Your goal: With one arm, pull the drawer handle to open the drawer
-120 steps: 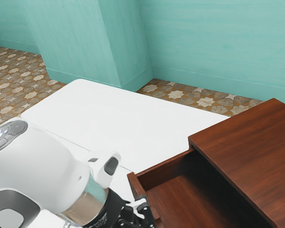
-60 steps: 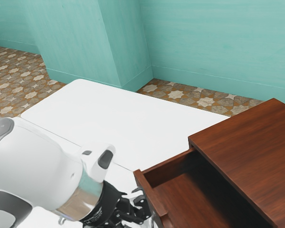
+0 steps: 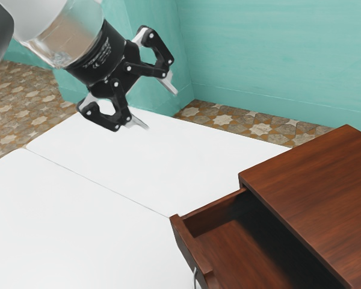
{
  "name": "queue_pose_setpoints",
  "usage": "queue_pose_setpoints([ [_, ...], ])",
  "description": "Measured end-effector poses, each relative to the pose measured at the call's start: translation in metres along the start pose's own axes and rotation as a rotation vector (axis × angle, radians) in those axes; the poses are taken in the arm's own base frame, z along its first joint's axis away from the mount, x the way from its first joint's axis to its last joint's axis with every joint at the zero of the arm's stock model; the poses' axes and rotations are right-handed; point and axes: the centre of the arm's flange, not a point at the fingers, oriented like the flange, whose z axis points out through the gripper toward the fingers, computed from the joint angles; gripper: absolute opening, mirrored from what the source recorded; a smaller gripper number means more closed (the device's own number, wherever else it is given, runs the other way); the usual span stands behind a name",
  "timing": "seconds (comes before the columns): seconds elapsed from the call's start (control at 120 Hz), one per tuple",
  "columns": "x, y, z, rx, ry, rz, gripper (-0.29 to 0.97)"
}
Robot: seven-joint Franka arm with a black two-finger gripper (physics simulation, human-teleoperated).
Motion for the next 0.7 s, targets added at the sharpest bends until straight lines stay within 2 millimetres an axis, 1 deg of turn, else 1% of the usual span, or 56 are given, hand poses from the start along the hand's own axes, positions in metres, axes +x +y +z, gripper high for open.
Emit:
queue_pose_setpoints([
  [0.025,0.005,0.007,-0.011,0.018,0.01,-0.032,0.44],
  [0.042,0.011,0.009,-0.015,0.036,0.017,-0.058,0.46],
  [0.092,0.031,0.006,-0.015,0.105,0.023,-0.128,0.51],
  [0.133,0.044,-0.002,-0.008,0.171,0.023,-0.168,0.54],
  [0.175,0.059,-0.012,0.006,0.246,0.019,-0.206,0.56],
  [0.217,0.067,-0.021,0.018,0.307,0.014,-0.23,0.58],
  [0.283,0.068,-0.034,0.044,0.393,0.007,-0.245,0.61],
  [0.367,0.069,-0.043,0.057,0.448,0.003,-0.258,0.63],
  [0.425,0.074,-0.051,0.069,0.487,0.0,-0.276,0.64],
  [0.567,0.072,-0.057,0.078,0.522,-0.007,-0.286,0.66],
  [0.7,0.066,-0.059,0.083,0.539,-0.012,-0.281,0.67],
])
